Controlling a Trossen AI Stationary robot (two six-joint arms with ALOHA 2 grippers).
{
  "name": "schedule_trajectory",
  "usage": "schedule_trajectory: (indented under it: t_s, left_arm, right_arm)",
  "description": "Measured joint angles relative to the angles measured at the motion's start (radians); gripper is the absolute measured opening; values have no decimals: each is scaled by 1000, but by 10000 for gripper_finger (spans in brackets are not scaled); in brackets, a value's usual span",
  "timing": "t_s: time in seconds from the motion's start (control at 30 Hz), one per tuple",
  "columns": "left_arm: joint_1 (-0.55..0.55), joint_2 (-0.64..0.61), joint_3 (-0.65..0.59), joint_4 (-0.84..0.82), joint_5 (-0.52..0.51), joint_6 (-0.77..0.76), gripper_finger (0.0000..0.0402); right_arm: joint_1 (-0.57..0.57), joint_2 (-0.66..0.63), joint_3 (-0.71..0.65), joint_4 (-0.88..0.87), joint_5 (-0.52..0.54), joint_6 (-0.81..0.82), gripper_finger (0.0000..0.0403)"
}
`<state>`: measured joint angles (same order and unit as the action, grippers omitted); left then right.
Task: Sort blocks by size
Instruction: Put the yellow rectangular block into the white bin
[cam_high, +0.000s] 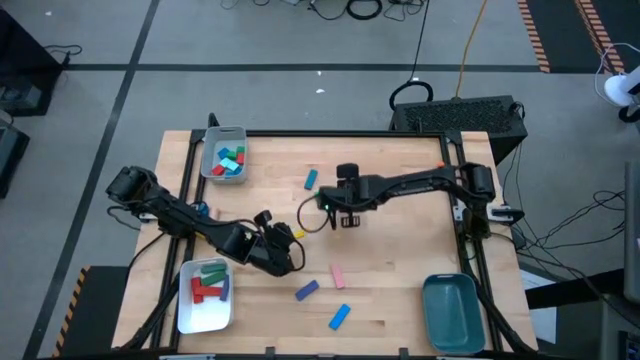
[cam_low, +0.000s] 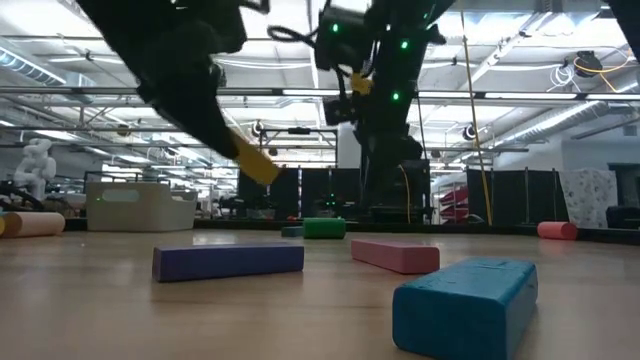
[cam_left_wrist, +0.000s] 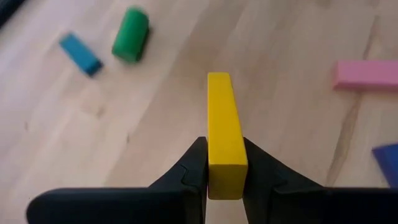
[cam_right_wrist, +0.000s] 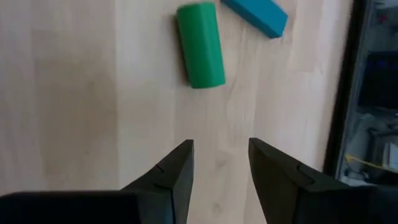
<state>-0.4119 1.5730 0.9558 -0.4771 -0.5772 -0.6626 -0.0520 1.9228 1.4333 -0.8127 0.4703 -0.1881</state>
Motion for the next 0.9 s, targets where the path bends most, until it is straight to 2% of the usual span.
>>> schedule_trajectory:
  t_s: [0.13, 0.27, 0.5, 0.63, 0.73, 0.9]
  left_arm:
    - [-33, -4, 0, -63, 50, -86, 61]
    - [-58, -42, 28, -198, 170, -175, 61]
    - [-138, -103, 201, -560, 314, -389, 61]
    - [-207, -106, 289, -697, 409, -490, 61]
    - [-259, -106, 324, -713, 493, -537, 61]
    - [-329, -106, 327, -742, 628, -651, 61]
  right_arm:
    - [-68, 0, -1, 7, -73, -108, 139]
    - [-124, 0, -2, 54, -84, -281, 139]
    - [-191, 0, -1, 265, -85, -617, 139]
    - [-220, 14, -1, 349, -176, -751, 139]
    - [-239, 49, 13, 366, -217, -816, 139]
    - [-265, 137, 78, 319, -220, -902, 139]
